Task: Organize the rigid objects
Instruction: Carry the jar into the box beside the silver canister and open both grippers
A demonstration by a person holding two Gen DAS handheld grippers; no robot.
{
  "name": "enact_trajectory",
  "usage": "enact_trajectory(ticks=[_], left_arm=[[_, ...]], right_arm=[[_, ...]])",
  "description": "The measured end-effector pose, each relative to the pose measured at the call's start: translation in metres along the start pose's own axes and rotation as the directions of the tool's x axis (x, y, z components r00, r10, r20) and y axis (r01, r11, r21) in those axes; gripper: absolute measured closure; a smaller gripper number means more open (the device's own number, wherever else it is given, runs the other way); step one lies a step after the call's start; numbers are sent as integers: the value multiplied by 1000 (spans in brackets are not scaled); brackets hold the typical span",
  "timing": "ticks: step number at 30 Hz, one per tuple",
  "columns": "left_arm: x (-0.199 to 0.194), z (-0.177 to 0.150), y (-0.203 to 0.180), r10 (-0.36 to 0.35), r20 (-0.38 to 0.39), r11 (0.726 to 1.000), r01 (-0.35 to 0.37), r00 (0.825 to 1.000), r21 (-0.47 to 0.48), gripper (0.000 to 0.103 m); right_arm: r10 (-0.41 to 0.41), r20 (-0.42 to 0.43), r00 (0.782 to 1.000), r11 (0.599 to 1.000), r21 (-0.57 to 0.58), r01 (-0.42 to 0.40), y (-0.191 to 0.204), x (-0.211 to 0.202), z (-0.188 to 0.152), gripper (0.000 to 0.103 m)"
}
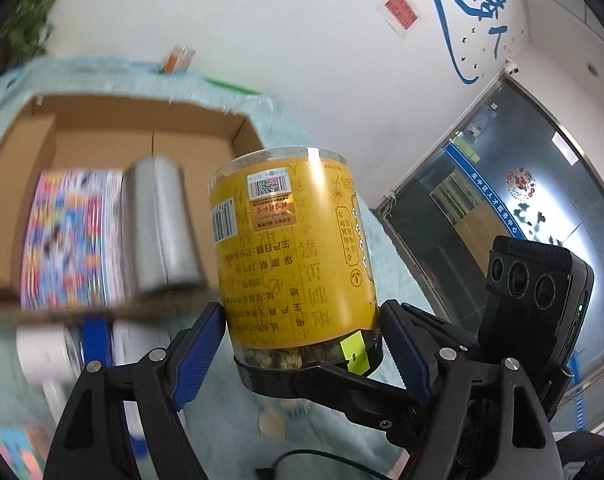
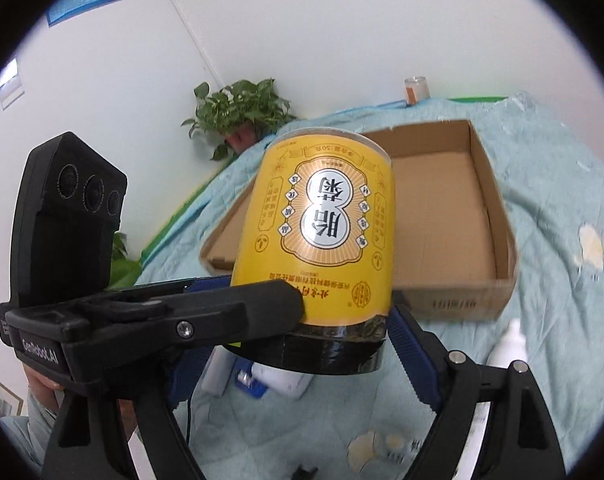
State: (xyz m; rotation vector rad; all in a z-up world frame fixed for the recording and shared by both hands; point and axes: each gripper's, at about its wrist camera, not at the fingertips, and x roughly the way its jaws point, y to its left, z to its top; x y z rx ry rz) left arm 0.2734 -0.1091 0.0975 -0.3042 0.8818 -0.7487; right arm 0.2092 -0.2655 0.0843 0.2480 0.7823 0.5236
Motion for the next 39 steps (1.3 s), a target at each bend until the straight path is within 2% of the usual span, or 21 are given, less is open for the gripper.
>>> enact_trajectory(ticks=[6,11,14,18,23,29,32,34,36,39], left_arm=[[1,57,6,-5,0,1000,5,1000,5,26],[26,95,25,-3,-38,999,1,999,-36,26],[48,106,42,-6,-69,997,1,998,-76,26],[78,104,62,2,-131,993,-17,991,-115,27],[110,98,82,6,-188,986,-38,982,-164,29],[127,96,80,43,-216,986,-76,975,-149,37],[130,98,82,51,-207,984,-84,977,-157,41],[126,97,81,77,-192,986,-104,978,-132,41],[116,93,75,116,-156,987,-131,981,-91,41],[91,82,64,140,-84,989,-143,987,-31,40]], right_arm=[[-9,18,1000,1000,1,9,-15,15,45,19],[-7,-30,1000,1000,24,8,-36,37,68,19],[-6,-69,998,999,44,9,-45,51,72,19],[-6,-138,990,997,79,17,-62,71,68,19],[-45,-222,974,993,95,68,-75,91,57,19],[-99,-301,949,987,88,131,-82,101,50,19],[-126,-333,934,983,83,162,-84,107,47,18],[-116,-341,933,979,118,165,-89,109,45,17],[-109,-325,940,977,137,160,-91,106,44,17],[-101,-264,959,983,124,137,-83,89,41,11]])
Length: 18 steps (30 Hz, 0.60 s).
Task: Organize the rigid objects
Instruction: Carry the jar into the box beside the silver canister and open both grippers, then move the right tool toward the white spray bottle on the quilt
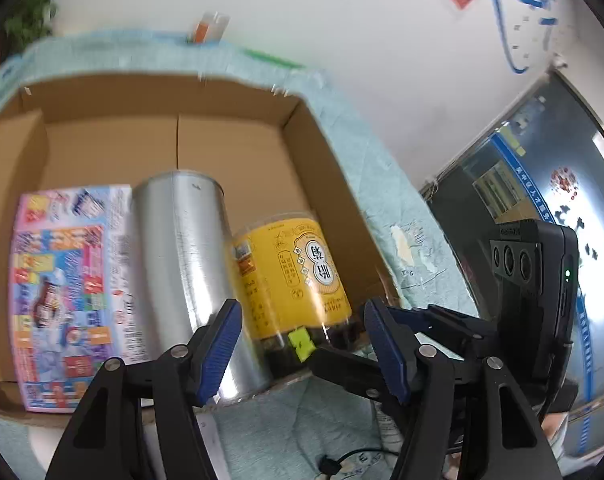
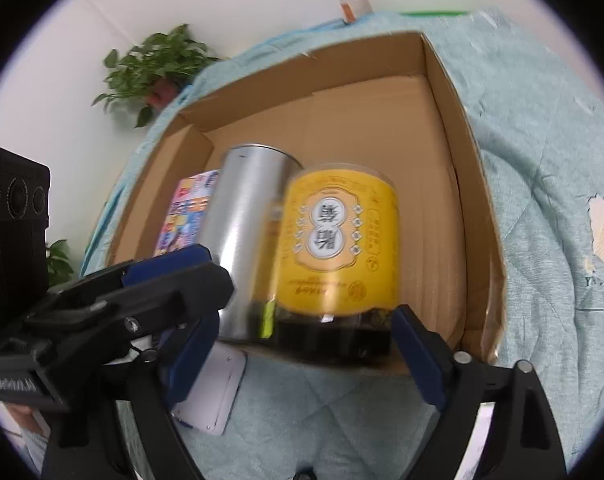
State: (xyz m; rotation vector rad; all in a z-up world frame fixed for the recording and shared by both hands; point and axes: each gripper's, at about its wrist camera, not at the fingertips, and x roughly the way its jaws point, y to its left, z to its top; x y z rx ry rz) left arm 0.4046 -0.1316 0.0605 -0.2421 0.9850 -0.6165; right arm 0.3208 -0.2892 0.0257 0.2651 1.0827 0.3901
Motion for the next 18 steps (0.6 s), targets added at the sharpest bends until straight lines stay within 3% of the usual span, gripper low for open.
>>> enact_trajectory(ticks=[2,4,5,6,8,10,13,14,15,16,17,18], left_arm=[[-20,-7,-5,44,82,998,-48,996,39,30],[-48,-23,-8,98,206,993,-110,974,47,5],[-62,-32,-7,121,262,990,-137,957,43,0],[-75,-41,-7,160,325,983,-180,932,34,0],[-91,-56,-12,226,384,966,-258,895,32,0],[-106,-76,-9,297,427,938,-344,854,35,0],[-118,-97,-6,366,426,913,-409,828,11,3],[-121,-107,-3,364,428,915,-404,827,3,10],[-125,-116,0,348,432,923,-385,832,-3,50],[-123,-122,1,347,412,924,-382,843,2,101],[-126,-127,4,367,378,918,-398,850,5,102],[-123,-133,6,390,369,908,-418,844,-5,102]], right_arm=[[-35,51,998,999,-33,36,7,-12,-8,6],[-74,121,990,995,-54,81,15,-28,-20,5],[-89,158,983,993,-61,100,19,-34,-25,3],[-113,193,975,990,-64,128,22,-40,-32,3],[-163,263,951,981,-62,185,28,-50,-48,3],[-175,291,941,980,-41,195,31,-54,-60,3],[-191,326,926,978,-13,207,32,-58,-76,3],[-194,337,921,978,-11,210,34,-59,-82,7],[-187,350,918,978,-20,207,36,-59,-86,17],[-195,365,911,974,-37,223,40,-61,-92,56],[-224,363,904,965,-45,257,44,-61,-96,78],[-239,362,901,961,-44,273,46,-62,-102,77]])
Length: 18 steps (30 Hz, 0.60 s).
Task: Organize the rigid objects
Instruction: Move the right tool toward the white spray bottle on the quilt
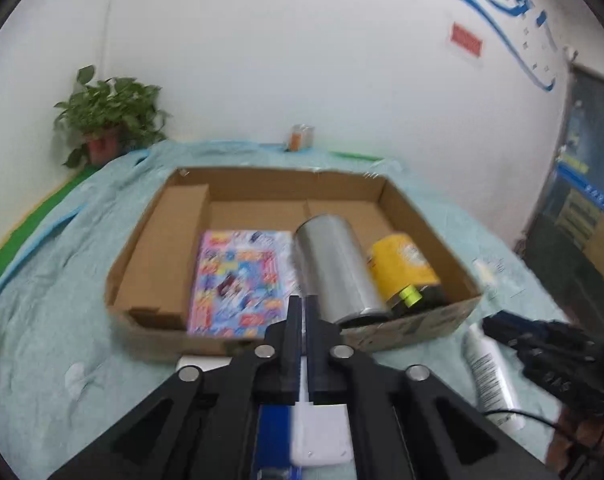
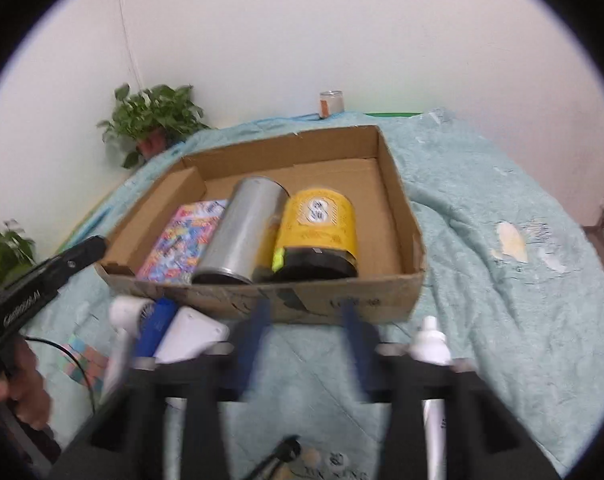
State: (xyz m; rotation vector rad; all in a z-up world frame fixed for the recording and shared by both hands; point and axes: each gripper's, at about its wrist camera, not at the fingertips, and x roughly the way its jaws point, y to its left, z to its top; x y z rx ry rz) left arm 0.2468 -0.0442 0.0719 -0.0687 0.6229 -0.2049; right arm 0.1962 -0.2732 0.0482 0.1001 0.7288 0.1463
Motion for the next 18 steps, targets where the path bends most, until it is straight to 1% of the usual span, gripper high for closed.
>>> enact_trajectory(ticks=[1,2,3,4,5,6,7,9,11,13,14,15,16,17,18], left_arm=[[-3,-5,3,1,8,1000,-1,1000,-4,102],[-7,-11,4,-6,13,1000,6,1000,-5,99],[-12,-14,2,0,6,1000,0,1000,2,70],[-14,-18,1,15,-9,1000,-15,1000,11,7],[-16,-21,1,28,-9,1000,-28,1000,6,4],[-15,-27,2,22,17,1000,-22,1000,-10,0],[-16,-33,2,11,13,1000,-11,1000,-20,0],[-14,-41,-2,-5,-18,1000,5,1000,-13,0],[-12,-49,-5,-7,-37,1000,6,999,-24,0],[-11,-58,-12,-32,-64,999,31,997,-24,0],[-9,-62,-15,-44,-80,999,42,996,-23,0],[-8,-65,-18,-50,-94,999,48,994,-24,0],[-4,-70,-21,-51,-111,999,49,993,-22,0],[-2,-74,-24,-51,-126,999,50,991,-16,0],[1,-77,-26,-53,-139,999,52,989,-12,0]], right_arm=[[15,10,1000,1000,15,-15,-2,-4,-4,76],[32,15,999,999,29,-32,-4,-8,-8,54],[37,15,999,998,41,-37,-6,-10,-10,34],[34,23,999,998,55,-35,-10,-13,-13,4],[32,40,999,997,68,-35,-14,-17,-18,0],[24,48,999,996,87,-28,-20,-21,-22,0],[19,38,999,996,91,-23,-24,-21,-25,0],[2,17,1000,995,101,-3,-36,-20,-32,0],[-30,-24,999,989,147,33,-53,-19,-40,0],[-32,-57,998,982,186,43,-70,-14,-47,0],[-43,-66,997,980,192,55,-76,-11,-51,1],[-59,-95,994,978,195,77,-83,-4,-55,1],[-54,-126,991,977,197,78,-87,2,-59,4],[-40,-158,987,976,204,72,-89,8,-62,10],[-17,-179,984,975,213,56,-92,14,-64,12]])
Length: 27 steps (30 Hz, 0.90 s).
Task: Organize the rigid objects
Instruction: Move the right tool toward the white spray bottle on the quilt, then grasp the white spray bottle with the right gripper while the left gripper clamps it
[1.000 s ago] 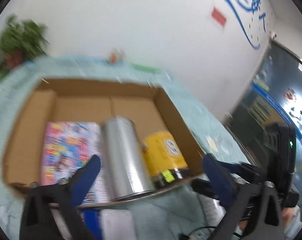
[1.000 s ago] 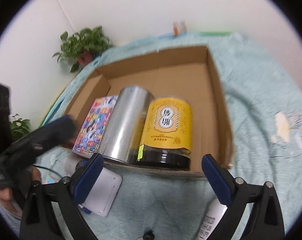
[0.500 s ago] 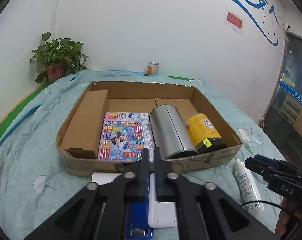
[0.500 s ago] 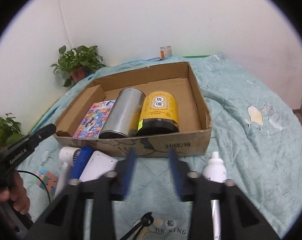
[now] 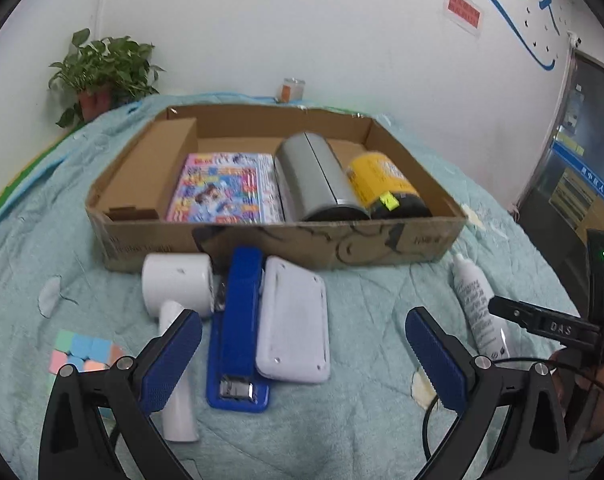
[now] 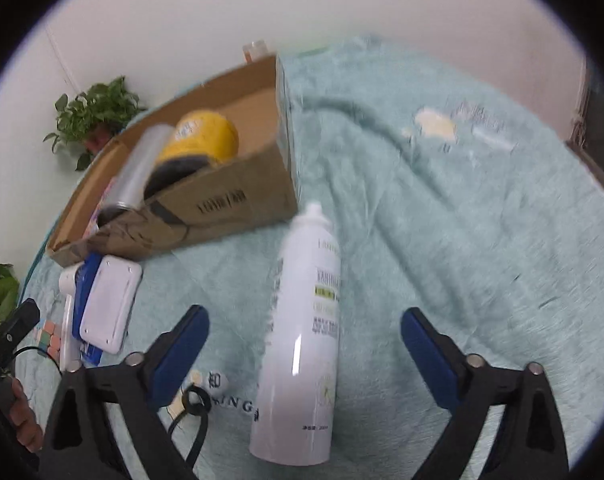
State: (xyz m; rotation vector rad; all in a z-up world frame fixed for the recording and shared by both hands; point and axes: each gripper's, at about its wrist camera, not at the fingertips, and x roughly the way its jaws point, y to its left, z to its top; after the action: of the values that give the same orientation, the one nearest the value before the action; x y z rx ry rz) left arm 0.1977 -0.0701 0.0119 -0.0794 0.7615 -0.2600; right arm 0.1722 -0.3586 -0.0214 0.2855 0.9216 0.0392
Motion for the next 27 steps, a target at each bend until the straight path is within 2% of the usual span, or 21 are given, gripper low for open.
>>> enact_trajectory(ticks=[1,3,5,9,12,16,18,20,21,22,23,25,27], left_arm=[[3,-3,-2,-4,-11,1000,4,1000,1,0],[7,-6,-4,-22,-32,1000,22,999,-2,0],[7,-6,-5,-45,-43,999,45,998,-11,0],[9,-2,-11,-109,-68,994,108,992,-19,0],[17,3,-20,-191,-118,981,189,974,-28,0],[37,7,-37,-325,-208,946,318,923,-67,0],[47,6,-45,-357,-242,934,347,902,-81,0],[55,4,-52,-387,-270,922,376,882,-93,0],[59,3,-54,-399,-283,917,386,872,-102,1],[64,2,-57,-413,-296,910,398,861,-114,1],[69,1,-59,-427,-310,904,408,850,-125,1],[78,-2,-62,-443,-337,896,420,831,-145,2],[89,-4,-66,-467,-366,884,431,805,-182,4]], right_arm=[[17,-8,1000,1000,-2,-17,0,5,-2,15],[-1,-8,1000,999,-41,0,6,11,-4,28],[-14,-20,1000,997,-73,12,10,16,-4,58],[-29,-37,999,991,-131,24,16,13,-12,59],[-20,-56,998,984,-179,10,21,4,-24,59],[-35,-58,998,970,-241,20,38,-2,-36,59],[10,-73,997,965,-260,-29,47,-5,-42,58],[104,-60,993,957,-266,-116,54,-13,-45,46],[168,-49,985,951,-257,-175,56,-21,-46,42],[208,-48,977,946,-244,-213,55,-25,-46,35],[238,-45,970,943,-230,-242,54,-29,-45,33],[255,-44,966,942,-213,-259,50,-33,-43,32],[228,-42,973,948,-219,-232,46,-34,-43,32]])
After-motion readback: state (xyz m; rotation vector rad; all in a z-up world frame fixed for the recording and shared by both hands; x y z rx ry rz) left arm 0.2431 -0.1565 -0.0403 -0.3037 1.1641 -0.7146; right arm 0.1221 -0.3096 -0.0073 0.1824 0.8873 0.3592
